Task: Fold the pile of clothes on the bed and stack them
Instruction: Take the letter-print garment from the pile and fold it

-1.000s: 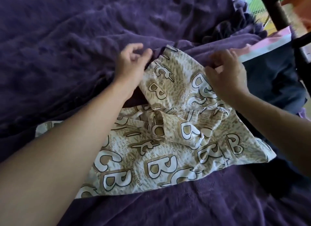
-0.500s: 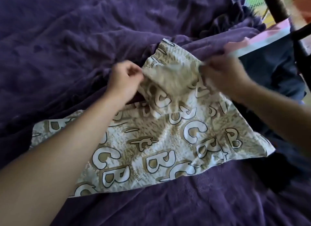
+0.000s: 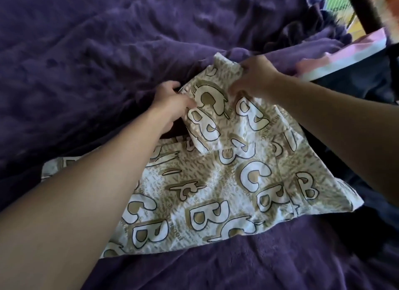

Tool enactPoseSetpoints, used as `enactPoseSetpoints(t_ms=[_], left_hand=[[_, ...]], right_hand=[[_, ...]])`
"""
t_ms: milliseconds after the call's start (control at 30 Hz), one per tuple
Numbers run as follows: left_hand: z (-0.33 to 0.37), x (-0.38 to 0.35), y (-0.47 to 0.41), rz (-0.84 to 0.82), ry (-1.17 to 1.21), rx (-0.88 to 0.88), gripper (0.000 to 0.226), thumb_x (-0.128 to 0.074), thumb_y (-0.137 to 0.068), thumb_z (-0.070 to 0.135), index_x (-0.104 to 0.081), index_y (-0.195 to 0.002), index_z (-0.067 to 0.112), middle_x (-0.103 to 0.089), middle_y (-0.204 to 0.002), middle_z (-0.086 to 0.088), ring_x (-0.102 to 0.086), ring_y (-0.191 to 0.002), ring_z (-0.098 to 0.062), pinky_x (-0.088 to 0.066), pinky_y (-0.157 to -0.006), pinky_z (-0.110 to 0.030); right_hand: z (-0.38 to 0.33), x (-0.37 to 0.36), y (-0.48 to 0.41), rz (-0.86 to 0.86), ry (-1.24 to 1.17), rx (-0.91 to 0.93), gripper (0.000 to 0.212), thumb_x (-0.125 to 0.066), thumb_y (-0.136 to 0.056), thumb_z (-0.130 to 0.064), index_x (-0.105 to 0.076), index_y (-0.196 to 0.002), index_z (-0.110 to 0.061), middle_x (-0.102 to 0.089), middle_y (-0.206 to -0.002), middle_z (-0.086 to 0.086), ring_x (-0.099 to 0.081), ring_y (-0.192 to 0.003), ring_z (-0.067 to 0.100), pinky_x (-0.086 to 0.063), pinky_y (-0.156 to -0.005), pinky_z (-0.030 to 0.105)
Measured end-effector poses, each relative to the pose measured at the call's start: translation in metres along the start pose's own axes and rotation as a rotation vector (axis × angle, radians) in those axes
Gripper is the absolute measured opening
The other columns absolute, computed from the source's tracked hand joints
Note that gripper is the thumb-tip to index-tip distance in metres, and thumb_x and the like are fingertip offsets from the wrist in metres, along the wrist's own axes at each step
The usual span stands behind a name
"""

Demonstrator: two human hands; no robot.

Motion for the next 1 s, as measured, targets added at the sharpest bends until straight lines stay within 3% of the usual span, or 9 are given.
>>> enactPoseSetpoints(t_ms=[133, 267, 367, 467, 567, 633, 700, 833, 1000], left_hand=[[0.027, 0.021, 0.047, 0.133, -0.288, -0.593, 0.01, -0.069, -0.068, 0.002, -0.061, -0.072, 0.005, -0.062, -0.07, -0.007, -0.051, -0.062, -0.014, -0.041, -0.054, -0.031], [-0.01, -0.004, 0.13, 0.005, -0.712, -1.007, 0.023, -0.076, -0.064, 0.003, -0.067, -0.084, 0.009, -0.058, -0.084, -0.005, -0.055, -0.082, -0.022, -0.049, -0.068, -0.033], [-0.064, -0.031, 0.157, -0.325, -1.076, -0.88, 0.035, -0.066, -0.08, 0.029, -0.064, -0.112, 0.017, -0.055, -0.111, -0.004, -0.049, -0.108, -0.021, -0.045, -0.097, -0.046], [-0.07, -0.037, 0.169, -0.266, -0.969, -0.926, 0.027, -0.051, -0.083, 0.027, -0.068, -0.097, 0.011, -0.055, -0.099, -0.005, -0.049, -0.097, -0.022, -0.047, -0.088, -0.043], [-0.064, -0.052, 0.173, -0.196, -1.009, -0.903, 0.039, -0.044, -0.085, 0.026, -0.064, -0.116, 0.016, -0.054, -0.114, -0.009, -0.048, -0.108, -0.026, -0.044, -0.096, -0.041], [-0.074, -0.065, 0.17, -0.305, -1.155, -0.754, 0.052, -0.046, -0.088, 0.026, -0.042, -0.14, 0.024, -0.037, -0.14, -0.01, -0.034, -0.129, -0.03, -0.03, -0.111, -0.045], [-0.085, -0.069, 0.167, -0.358, -1.225, -0.645, 0.064, -0.05, -0.09, 0.022, -0.023, -0.148, 0.027, -0.02, -0.154, -0.007, -0.02, -0.14, -0.031, -0.018, -0.115, -0.047], [-0.086, -0.063, 0.176, -0.327, -1.156, -0.642, 0.06, -0.052, -0.09, 0.027, -0.03, -0.146, 0.027, -0.022, -0.154, -0.006, -0.015, -0.141, -0.03, -0.016, -0.115, -0.048], [-0.097, -0.032, 0.195, -0.247, -1.012, -0.608, 0.05, -0.057, -0.089, 0.03, -0.045, -0.137, 0.025, -0.034, -0.144, -0.004, -0.033, -0.133, -0.025, -0.03, -0.109, -0.041]], right_hand=[[0.003, 0.029, 0.046, 0.197, -0.03, 0.292, 0.012, -0.07, -0.067, -0.006, -0.064, -0.077, -0.009, -0.057, -0.066, -0.006, -0.046, -0.053, 0.0, -0.037, -0.048, 0.018], [0.058, 0.023, 0.13, 0.168, 0.237, 0.515, 0.016, -0.079, -0.07, -0.003, -0.067, -0.08, -0.01, -0.064, -0.089, -0.001, -0.059, -0.085, 0.027, -0.045, -0.07, 0.041], [0.107, 0.004, 0.171, -0.029, 0.462, 0.521, 0.02, -0.075, -0.072, 0.0, -0.076, -0.088, -0.012, -0.069, -0.115, 0.003, -0.059, -0.117, 0.029, -0.046, -0.089, 0.05], [0.129, 0.016, 0.186, 0.188, 0.339, 0.405, 0.029, -0.053, -0.08, -0.007, -0.074, -0.098, -0.012, -0.067, -0.118, 0.007, -0.058, -0.116, 0.032, -0.048, -0.089, 0.053], [0.134, 0.026, 0.17, 0.287, 0.157, -0.012, 0.053, -0.058, -0.086, -0.045, -0.056, -0.129, -0.015, -0.058, -0.133, 0.007, -0.052, -0.123, 0.029, -0.044, -0.1, 0.044], [0.136, 0.019, 0.152, 0.145, 0.144, -0.294, 0.092, -0.064, -0.072, -0.07, -0.039, -0.142, -0.016, -0.054, -0.137, 0.006, -0.05, -0.125, 0.028, -0.043, -0.096, 0.039], [0.134, 0.013, 0.138, 0.016, 0.312, -0.393, 0.103, -0.065, -0.061, -0.079, -0.039, -0.136, -0.013, -0.058, -0.126, 0.007, -0.055, -0.115, 0.03, -0.045, -0.082, 0.038], [0.145, 0.006, 0.145, -0.131, 0.26, -0.512, 0.079, -0.071, -0.048, -0.081, -0.059, -0.091, -0.016, -0.064, -0.088, -0.002, -0.062, -0.073, 0.017, -0.047, -0.059, 0.028], [0.134, 0.014, 0.168, -0.016, -0.069, -0.491, 0.044, -0.086, -0.06, -0.047, -0.067, -0.085, -0.017, -0.072, -0.083, 0.005, -0.07, -0.073, 0.025, -0.059, -0.074, 0.042]])
Point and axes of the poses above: each hand's wrist, its own y-axis away from the middle knuckle, its own x-axis out of the back of the hand, z = x × y, the point moved 4 cm from there along -y, towards the middle knuckle
